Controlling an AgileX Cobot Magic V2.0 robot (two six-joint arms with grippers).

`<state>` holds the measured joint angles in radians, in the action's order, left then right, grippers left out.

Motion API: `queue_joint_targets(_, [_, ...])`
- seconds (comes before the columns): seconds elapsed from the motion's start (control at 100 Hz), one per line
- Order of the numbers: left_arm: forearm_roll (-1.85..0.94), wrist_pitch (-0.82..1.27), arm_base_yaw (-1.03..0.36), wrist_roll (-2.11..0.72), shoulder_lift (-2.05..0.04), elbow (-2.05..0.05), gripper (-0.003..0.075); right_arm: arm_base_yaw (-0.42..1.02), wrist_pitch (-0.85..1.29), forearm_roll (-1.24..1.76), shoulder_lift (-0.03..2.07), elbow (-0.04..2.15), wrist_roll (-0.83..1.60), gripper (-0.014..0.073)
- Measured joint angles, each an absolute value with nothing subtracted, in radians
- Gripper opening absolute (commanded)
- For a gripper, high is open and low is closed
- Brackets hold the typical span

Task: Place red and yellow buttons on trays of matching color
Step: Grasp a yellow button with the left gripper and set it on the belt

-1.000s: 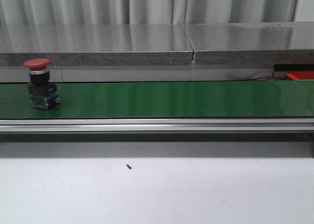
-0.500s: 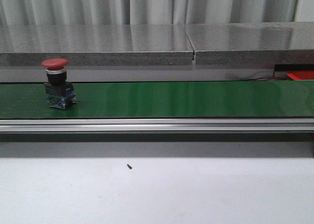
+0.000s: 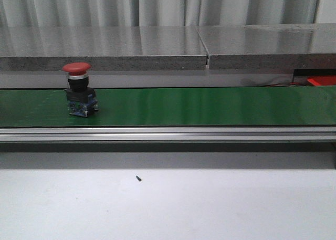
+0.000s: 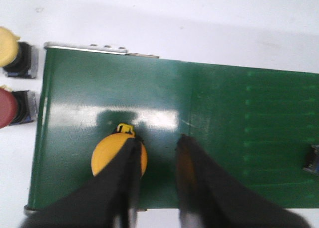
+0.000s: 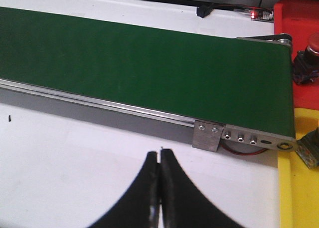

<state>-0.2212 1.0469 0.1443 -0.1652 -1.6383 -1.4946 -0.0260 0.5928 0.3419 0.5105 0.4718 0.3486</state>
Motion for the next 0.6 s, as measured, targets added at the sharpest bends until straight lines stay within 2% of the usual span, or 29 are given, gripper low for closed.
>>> queue_joint_targets(0.3, [-0.221,1.047,0.055,-0.189,-1.517,-1.474,-0.0019,-0.026,0.593,0.342,0.51,0.472,0.349,-0.0049])
queue_joint_targets(0.6, [-0.221,0.986,-0.022,-0.193,-1.313,-1.302,-0.0019,-0.026,0.593,0.342,0.51,0.472,0.349,-0.0049])
